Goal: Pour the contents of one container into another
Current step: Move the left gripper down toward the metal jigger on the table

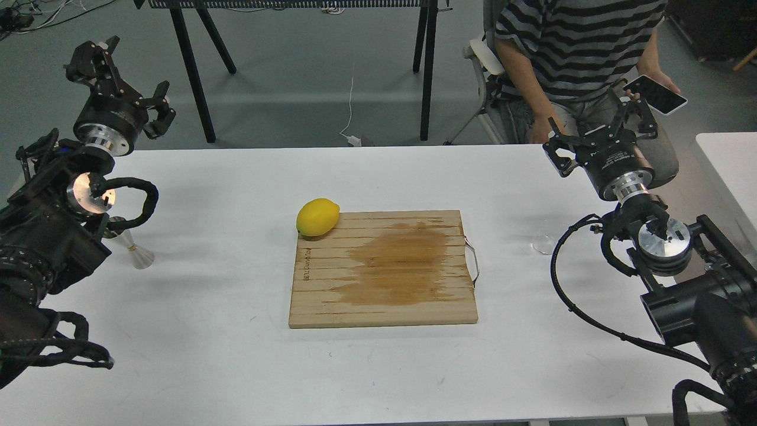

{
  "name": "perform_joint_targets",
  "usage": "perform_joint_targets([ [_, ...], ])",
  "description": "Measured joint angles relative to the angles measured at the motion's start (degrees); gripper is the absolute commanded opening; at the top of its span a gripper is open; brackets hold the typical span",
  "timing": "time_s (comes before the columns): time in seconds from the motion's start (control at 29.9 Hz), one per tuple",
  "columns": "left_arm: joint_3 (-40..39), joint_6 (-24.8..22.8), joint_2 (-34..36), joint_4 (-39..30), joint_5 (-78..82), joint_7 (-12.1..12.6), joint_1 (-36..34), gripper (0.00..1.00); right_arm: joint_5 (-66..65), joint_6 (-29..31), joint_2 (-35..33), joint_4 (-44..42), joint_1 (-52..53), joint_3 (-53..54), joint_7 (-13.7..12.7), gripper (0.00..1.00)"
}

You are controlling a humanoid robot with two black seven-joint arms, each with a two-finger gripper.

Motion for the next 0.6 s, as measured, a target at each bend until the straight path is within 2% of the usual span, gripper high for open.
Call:
perform_joint_targets([
  [0.4,0.0,0.0,0.5,0.2,-0.1,0.3,-0.4,1.00,0.2,1.0,-2.4,0.9,-0.6,-0.7,-0.1,0.99],
  [0.6,1.1,0.0,0.4,-0.2,0.7,0.3,-0.5,1.00,0.2,5.5,-6.7,1.1,-1.4,-2.5,-0.4,0.99],
])
